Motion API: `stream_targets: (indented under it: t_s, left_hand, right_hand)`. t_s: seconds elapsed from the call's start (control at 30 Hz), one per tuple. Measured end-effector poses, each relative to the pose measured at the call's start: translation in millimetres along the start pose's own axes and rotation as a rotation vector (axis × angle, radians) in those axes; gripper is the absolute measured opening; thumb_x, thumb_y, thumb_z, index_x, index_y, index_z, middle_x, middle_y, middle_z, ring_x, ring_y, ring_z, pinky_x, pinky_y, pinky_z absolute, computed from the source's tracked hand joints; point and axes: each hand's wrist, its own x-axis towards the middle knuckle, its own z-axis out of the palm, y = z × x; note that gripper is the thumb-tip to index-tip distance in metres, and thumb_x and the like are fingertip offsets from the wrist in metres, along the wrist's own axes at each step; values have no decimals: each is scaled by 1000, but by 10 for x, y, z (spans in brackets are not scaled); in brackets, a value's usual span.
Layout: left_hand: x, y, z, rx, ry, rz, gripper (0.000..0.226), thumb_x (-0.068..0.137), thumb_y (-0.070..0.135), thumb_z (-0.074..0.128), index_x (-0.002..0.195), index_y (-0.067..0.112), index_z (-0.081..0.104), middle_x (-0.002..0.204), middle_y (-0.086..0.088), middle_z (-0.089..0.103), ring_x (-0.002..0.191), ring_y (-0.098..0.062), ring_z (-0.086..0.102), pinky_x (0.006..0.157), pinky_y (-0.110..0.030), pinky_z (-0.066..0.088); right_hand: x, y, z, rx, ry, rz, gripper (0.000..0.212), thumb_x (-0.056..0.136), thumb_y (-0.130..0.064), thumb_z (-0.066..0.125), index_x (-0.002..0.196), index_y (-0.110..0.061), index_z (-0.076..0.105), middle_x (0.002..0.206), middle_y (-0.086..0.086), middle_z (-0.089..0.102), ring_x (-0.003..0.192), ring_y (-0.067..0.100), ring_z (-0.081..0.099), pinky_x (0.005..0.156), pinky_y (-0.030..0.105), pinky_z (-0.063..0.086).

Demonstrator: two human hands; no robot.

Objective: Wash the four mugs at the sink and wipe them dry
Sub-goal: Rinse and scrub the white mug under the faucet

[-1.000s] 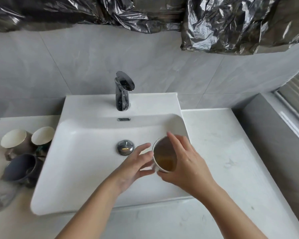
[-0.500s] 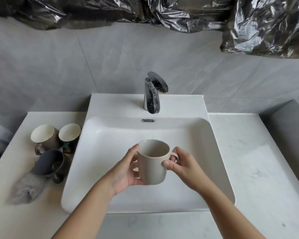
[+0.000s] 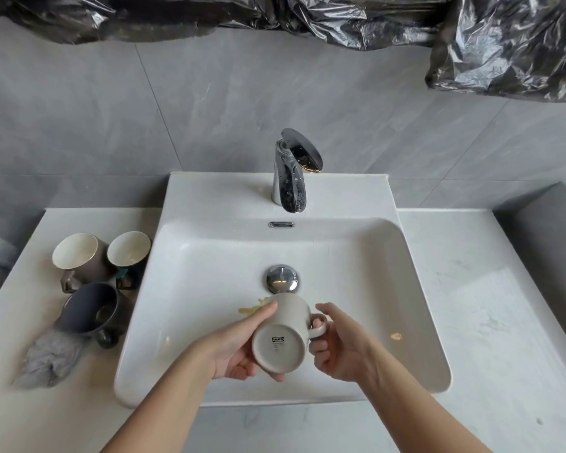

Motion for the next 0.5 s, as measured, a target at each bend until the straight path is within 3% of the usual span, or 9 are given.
stream_targets:
  t_s: [0.13, 0.23, 0.3, 0.37, 0.43, 0.5]
  left_hand:
    - [64, -62, -20, -52, -52, 34, 82, 81, 81, 32, 108, 11, 65, 96, -19, 73, 44, -11, 44, 44, -18, 35]
    - [115, -97, -73, -63, -5, 217, 84, 68, 79, 59, 111, 7, 60, 79, -11, 66, 54, -16, 54, 50, -23, 39]
    - [112, -50, -151, -6, 47, 357, 89, 55, 71, 76, 122, 17, 53, 91, -8, 64, 70, -16, 61, 57, -27, 44]
    - [78, 67, -215, 92, 62, 453, 89, 55, 58, 81, 130, 29, 45, 112, -3, 64, 90, -12, 64, 68, -29, 49]
    - [53, 228, -257, 189, 80, 517, 89, 58, 45, 81, 135, 30, 41, 128, 3, 60, 111, -10, 61, 85, -29, 51]
    - [0, 421, -254, 326, 227, 572, 85, 60, 41, 75, 137, 32, 42, 136, 14, 53, 123, -3, 50, 98, -26, 44]
  right_hand:
    - [42, -41, -21, 36, -59, -12, 36, 96, -27, 46, 61, -19, 48, 53, -6, 38, 38, 9, 25, 35, 17, 18]
    - [0, -186, -79, -56, -111, -60, 34, 101, -25, 43, 69, -17, 51, 60, -2, 49, 39, 10, 33, 35, 17, 20]
    - [-65, -277, -108, -141, -183, -91, 32, 101, -28, 45, 70, -18, 48, 61, 1, 49, 44, 13, 41, 37, 18, 26]
    - [-95, -332, -114, -195, -234, -171, 36, 96, -37, 50, 66, -19, 40, 59, 0, 37, 49, 16, 40, 44, 21, 28]
    - [-100, -368, -86, -268, -213, -348, 43, 91, -46, 54, 63, -21, 33, 60, -1, 25, 52, 16, 33, 51, 24, 26]
    - [-63, -399, -45, -378, -165, -582, 47, 86, -47, 62, 63, -20, 33, 60, -2, 25, 55, 14, 27, 52, 22, 23]
